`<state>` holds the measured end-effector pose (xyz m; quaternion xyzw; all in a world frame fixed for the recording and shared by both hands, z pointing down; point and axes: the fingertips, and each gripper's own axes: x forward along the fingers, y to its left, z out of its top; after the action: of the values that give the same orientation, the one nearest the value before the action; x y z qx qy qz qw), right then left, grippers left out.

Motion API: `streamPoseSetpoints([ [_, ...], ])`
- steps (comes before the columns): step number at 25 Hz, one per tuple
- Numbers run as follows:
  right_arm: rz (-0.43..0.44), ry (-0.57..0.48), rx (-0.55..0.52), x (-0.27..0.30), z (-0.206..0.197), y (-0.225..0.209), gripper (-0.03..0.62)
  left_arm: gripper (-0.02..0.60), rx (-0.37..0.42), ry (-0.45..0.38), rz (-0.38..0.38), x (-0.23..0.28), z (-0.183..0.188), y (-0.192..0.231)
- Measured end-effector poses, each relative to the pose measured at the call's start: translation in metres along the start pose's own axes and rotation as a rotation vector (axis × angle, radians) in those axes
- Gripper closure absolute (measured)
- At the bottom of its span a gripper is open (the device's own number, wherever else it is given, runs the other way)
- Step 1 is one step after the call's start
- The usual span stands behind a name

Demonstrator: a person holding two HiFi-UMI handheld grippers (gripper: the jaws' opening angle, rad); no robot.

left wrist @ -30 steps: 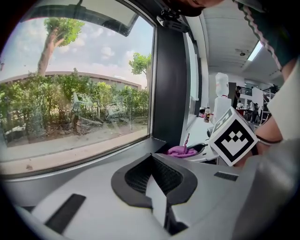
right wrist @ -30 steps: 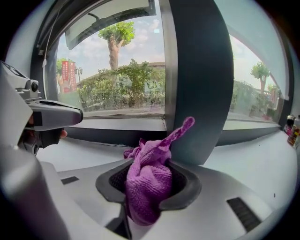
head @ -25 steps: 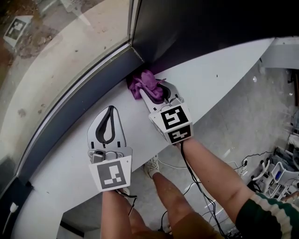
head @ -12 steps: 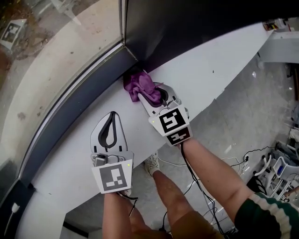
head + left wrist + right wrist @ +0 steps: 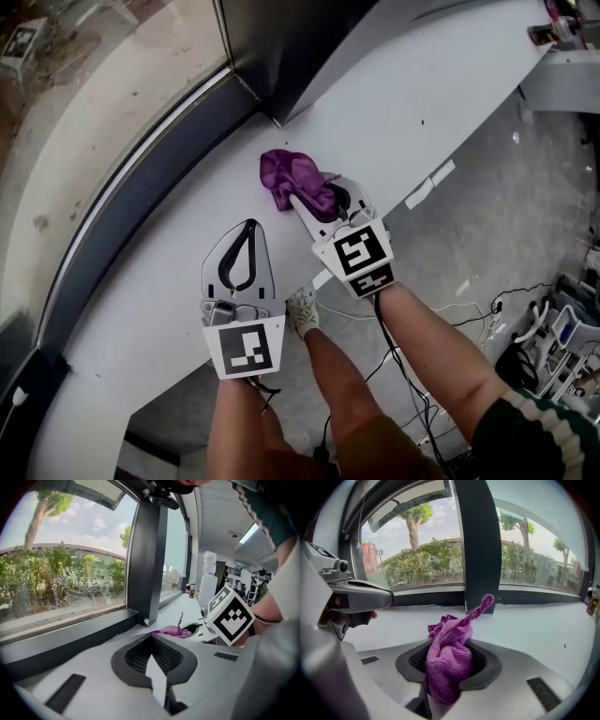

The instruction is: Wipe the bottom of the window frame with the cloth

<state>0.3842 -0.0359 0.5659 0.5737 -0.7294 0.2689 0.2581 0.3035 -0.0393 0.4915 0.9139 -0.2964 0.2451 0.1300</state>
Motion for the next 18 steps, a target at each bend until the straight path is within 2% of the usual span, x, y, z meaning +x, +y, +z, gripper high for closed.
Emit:
streamPoseSetpoints([
  [13,-0.009,0.036,0.030,-0.059,-0.057,0.012,0.444,0.578,0.000,0.017,-0.034,-0.018,-0.023,-0.040],
  [18,-0.022,0.040,0.043,-0.075,-0.072,0.016,0.443,0.578,-0.037,-0.004,-0.072,-0.027,-0.030,-0.060],
])
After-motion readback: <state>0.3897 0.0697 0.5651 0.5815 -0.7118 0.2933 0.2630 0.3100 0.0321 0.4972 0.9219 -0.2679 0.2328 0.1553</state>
